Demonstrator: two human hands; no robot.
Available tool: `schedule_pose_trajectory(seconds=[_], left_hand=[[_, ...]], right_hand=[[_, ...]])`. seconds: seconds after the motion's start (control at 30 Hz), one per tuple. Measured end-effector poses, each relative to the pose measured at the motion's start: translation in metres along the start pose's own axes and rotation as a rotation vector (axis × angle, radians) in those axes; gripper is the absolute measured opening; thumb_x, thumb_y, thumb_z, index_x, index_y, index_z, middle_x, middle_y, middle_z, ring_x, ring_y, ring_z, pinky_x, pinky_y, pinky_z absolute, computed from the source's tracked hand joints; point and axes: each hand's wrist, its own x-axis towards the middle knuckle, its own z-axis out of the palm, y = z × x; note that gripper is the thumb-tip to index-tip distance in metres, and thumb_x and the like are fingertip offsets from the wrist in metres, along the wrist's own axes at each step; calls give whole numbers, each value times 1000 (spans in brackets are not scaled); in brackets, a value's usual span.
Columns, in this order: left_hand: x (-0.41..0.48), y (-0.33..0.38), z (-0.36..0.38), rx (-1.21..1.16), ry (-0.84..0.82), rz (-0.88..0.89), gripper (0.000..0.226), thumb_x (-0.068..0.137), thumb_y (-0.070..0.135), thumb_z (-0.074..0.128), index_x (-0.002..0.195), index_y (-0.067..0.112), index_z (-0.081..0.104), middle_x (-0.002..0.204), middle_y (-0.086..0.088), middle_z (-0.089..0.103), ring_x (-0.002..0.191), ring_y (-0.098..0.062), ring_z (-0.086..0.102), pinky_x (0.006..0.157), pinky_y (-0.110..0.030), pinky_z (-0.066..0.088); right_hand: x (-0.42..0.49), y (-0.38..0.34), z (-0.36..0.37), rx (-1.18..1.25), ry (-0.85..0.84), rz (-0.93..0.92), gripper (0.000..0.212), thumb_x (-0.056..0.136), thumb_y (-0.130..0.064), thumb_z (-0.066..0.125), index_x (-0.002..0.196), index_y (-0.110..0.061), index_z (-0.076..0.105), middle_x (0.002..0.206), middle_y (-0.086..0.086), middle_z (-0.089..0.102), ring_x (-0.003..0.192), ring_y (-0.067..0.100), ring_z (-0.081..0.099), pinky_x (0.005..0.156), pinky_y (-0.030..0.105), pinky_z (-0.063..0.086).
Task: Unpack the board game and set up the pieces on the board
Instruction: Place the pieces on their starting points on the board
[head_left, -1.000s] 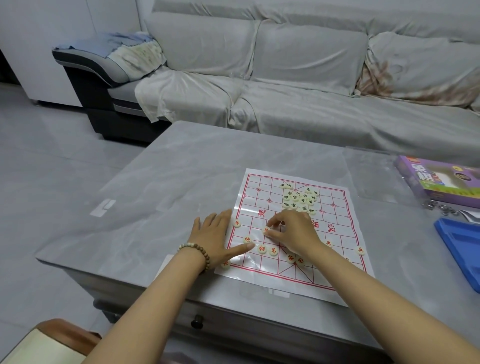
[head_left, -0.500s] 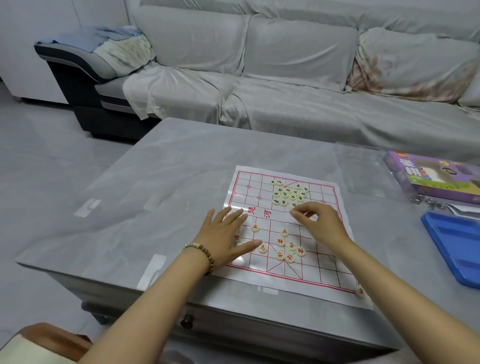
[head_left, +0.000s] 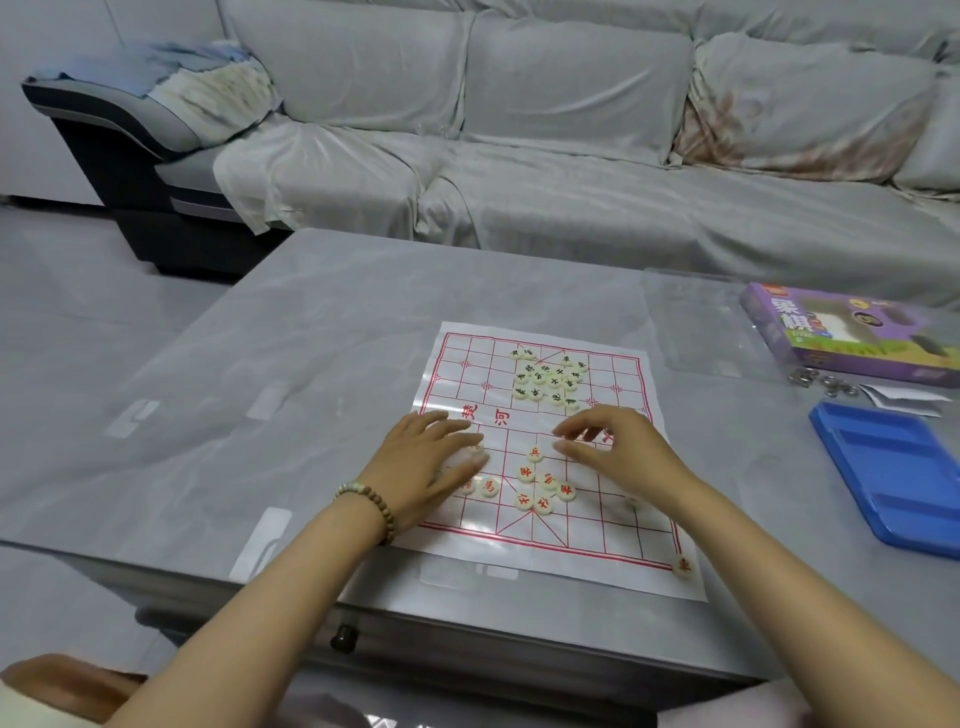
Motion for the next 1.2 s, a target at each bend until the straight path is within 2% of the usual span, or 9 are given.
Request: schedule_pose_trajectory(seconds=[0.07,0.13,0.23,0.3,0.53,0.77,1.0,1.13,1.2], left_hand=[[1,-5,-3,-38,46,-7,105,63,86,-10,130,33,51,132,11,51,125,-8,37,99,-23,27],[-1,-6,-5,-1,47,4,99,63,89,-2,124,36,56,121,13,56,114,-7,41,87,-21,28],[-4,-1,-2,101,-40,12,61,79,74,37,126,38,54,123,12,54,113,-9,40,86,-20,27],[-2,4,2,143,-71,20,48,85,60,49,128,39,51,126,12,52,115,-9,39,88,-20,27],[5,8,10,129,-74,1,44,86,55,52,127,40,51,128,12,51,116,-11,38,93,-24,30],[5,6,1,116,-37,-28,48,84,52,58,129,37,51,124,13,57,113,-11,41,88,-22,30],[1,4,3,23,10,-69,43,84,45,61,125,36,52,113,14,63,102,-9,44,82,-20,31],[-9,24,-4,-124,98,0,38,81,47,65,116,34,59,103,15,64,96,-6,45,85,-23,37],[-14,42,1,-154,51,52,36,79,46,66,113,33,62,102,15,64,95,-5,44,83,-22,38]], right_hand=[[-6,2,-3,-26,-48,4,14,84,-29,69,98,-29,69,99,-14,63,88,0,53,70,11,39],[-10,2,-3,-32,-91,12,15,83,-28,70,98,-29,69,99,-13,63,89,1,54,69,11,39],[-16,1,-2,-19,-116,5,15,82,-27,71,97,-28,69,102,-10,63,91,4,55,70,9,39],[-19,1,-4,-29,-112,-1,15,82,-28,71,96,-29,69,104,-10,63,92,4,55,70,8,38],[-26,-1,-6,-67,-106,-23,18,81,-28,72,98,-30,68,105,-8,62,93,8,54,73,11,41],[-28,-10,19,-212,-159,-90,26,81,-36,70,106,-31,68,105,-9,59,94,9,50,88,33,47],[-27,-12,15,-173,-83,-112,23,81,-37,70,104,-32,67,100,-13,54,89,5,47,84,27,44],[-32,-7,4,-128,-50,-99,18,82,-36,70,99,-36,64,98,-17,53,87,5,49,73,14,40],[-36,-4,-3,-111,-25,-94,15,82,-35,69,96,-37,63,98,-17,55,85,4,50,69,10,37]])
